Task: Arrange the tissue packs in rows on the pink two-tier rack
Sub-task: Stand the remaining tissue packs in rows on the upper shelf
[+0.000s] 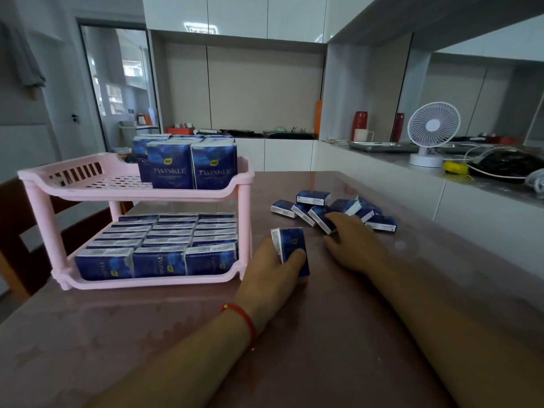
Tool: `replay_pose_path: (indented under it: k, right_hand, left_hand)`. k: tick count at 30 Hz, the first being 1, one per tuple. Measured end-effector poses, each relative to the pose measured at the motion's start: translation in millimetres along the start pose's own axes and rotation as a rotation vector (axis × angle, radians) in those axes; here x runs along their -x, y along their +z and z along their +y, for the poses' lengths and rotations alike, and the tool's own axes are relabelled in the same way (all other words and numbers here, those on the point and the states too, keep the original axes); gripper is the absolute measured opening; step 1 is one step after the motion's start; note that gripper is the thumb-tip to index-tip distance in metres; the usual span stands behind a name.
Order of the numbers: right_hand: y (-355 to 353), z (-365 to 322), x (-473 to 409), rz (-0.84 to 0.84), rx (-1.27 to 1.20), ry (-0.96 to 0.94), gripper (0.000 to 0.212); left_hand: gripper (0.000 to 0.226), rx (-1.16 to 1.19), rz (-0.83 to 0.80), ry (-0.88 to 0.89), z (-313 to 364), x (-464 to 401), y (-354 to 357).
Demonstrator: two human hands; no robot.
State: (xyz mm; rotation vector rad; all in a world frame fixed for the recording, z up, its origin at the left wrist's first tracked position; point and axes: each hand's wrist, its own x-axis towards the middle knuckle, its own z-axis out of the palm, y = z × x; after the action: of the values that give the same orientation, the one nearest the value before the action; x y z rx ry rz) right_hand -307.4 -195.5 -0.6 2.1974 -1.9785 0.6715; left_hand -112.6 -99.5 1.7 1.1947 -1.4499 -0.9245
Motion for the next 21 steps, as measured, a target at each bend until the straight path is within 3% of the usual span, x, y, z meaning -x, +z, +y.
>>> replay_pose_path:
  k: [5, 16, 18, 21]
  right_hand:
    - [10, -8, -11, -0.025, 0.109, 0.064, 0.066]
    - [3, -9, -9, 0.019, 0.067, 0.107, 0.035]
    - [2, -9, -5, 0.068, -0.039, 0.119, 0.048]
    - [-13, -12, 2, 0.061, -0.417, 0.184, 0.068]
  left_hand:
    - [0.019, 0.070, -0.019, 0.002, -1, 0, -1]
    - [0.023, 0.125, -0.040, -0.039, 1, 3, -2]
    - [0.027, 0.175, -0.033, -0.058, 2, 2, -1]
    - [0.018, 0.316, -0.047, -0.117, 5, 4, -2]
